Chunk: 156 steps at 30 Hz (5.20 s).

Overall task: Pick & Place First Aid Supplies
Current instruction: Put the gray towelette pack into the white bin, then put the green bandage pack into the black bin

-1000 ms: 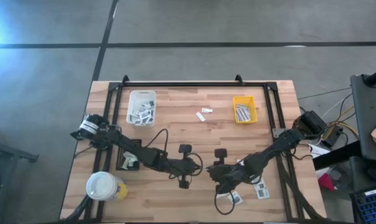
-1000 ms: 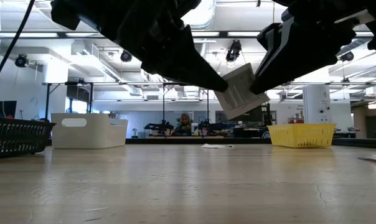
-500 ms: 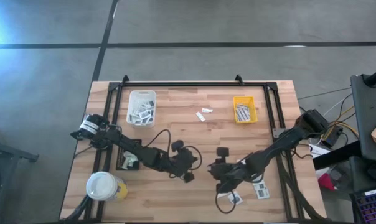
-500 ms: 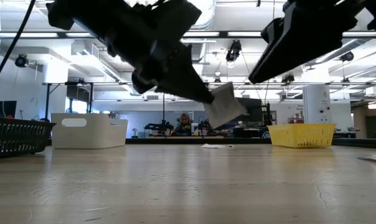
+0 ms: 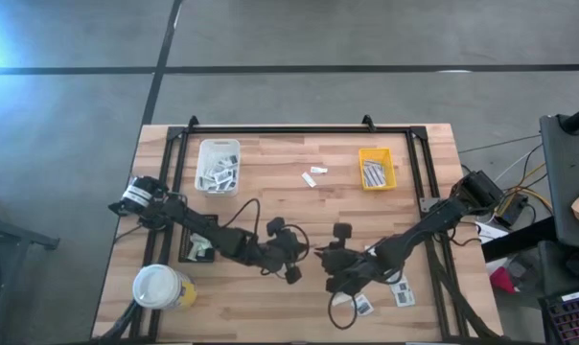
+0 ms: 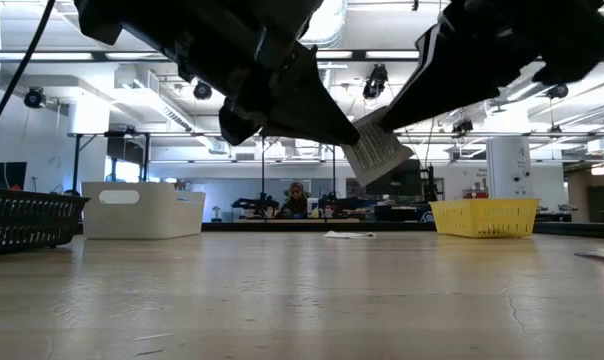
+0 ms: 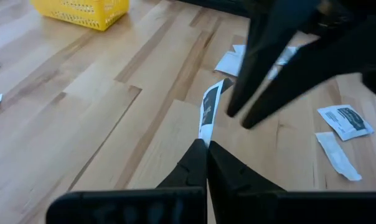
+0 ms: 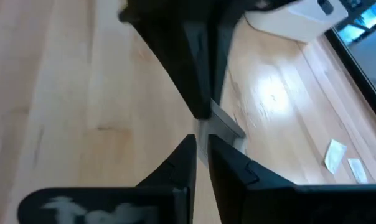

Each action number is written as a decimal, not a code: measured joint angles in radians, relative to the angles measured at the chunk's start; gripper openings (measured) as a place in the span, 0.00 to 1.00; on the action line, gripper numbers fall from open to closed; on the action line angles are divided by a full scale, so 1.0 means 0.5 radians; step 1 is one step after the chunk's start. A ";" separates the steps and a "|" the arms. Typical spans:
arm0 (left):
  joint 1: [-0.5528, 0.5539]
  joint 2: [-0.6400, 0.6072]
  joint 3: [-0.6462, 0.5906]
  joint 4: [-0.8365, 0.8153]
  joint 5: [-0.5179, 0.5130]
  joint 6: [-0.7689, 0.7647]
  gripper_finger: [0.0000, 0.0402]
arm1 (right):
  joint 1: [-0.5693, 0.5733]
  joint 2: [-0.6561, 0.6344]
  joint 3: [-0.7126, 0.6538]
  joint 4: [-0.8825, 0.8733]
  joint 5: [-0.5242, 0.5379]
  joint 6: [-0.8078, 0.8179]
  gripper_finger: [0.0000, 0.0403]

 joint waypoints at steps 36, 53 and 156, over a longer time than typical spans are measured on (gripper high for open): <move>0.014 -0.174 0.000 -0.708 -0.165 0.060 0.00 | 0.018 -0.012 -0.001 -0.297 0.207 0.180 0.02; 0.119 -0.814 -0.170 -1.861 -0.775 -0.517 0.00 | 0.106 -0.015 -0.001 -0.329 0.186 0.268 0.02; -0.158 -0.519 -0.147 -1.088 0.399 -0.179 0.19 | 0.362 -0.089 0.143 -0.453 -1.175 -0.025 0.02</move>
